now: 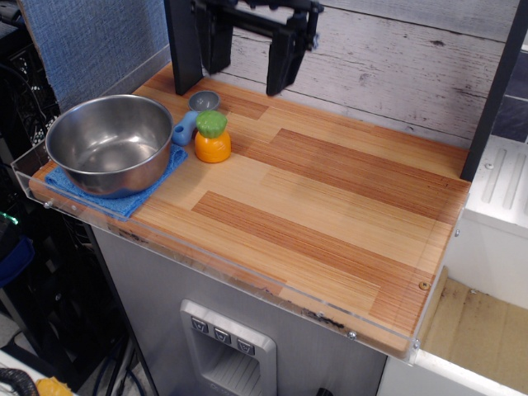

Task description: Move blue spoon to front of shelf by itself.

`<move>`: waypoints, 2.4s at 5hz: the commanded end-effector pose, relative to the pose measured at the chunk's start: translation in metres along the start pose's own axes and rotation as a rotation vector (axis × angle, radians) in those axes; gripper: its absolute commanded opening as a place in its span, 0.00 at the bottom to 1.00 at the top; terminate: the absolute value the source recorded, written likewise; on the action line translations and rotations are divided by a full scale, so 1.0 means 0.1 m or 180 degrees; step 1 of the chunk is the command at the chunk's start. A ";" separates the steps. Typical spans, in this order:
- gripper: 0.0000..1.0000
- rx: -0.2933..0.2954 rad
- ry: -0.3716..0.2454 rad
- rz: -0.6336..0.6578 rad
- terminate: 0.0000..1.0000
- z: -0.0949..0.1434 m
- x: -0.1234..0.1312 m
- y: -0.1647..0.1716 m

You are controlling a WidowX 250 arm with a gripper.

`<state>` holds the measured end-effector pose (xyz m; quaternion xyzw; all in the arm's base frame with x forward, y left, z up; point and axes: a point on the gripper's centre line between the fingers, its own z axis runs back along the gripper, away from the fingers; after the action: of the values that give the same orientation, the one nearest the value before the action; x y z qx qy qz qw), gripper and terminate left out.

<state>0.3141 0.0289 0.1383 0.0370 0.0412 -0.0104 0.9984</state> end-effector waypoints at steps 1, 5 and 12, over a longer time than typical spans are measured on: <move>1.00 0.0010 -0.0126 0.0311 0.00 0.02 0.49 0.51; 1.00 -0.0022 -0.0690 0.0126 0.00 0.08 0.51 1.24; 1.00 0.0158 -0.0137 0.0541 0.00 -0.71 0.87 1.27</move>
<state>0.3906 0.1583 0.0432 0.0554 0.0459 0.0760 0.9945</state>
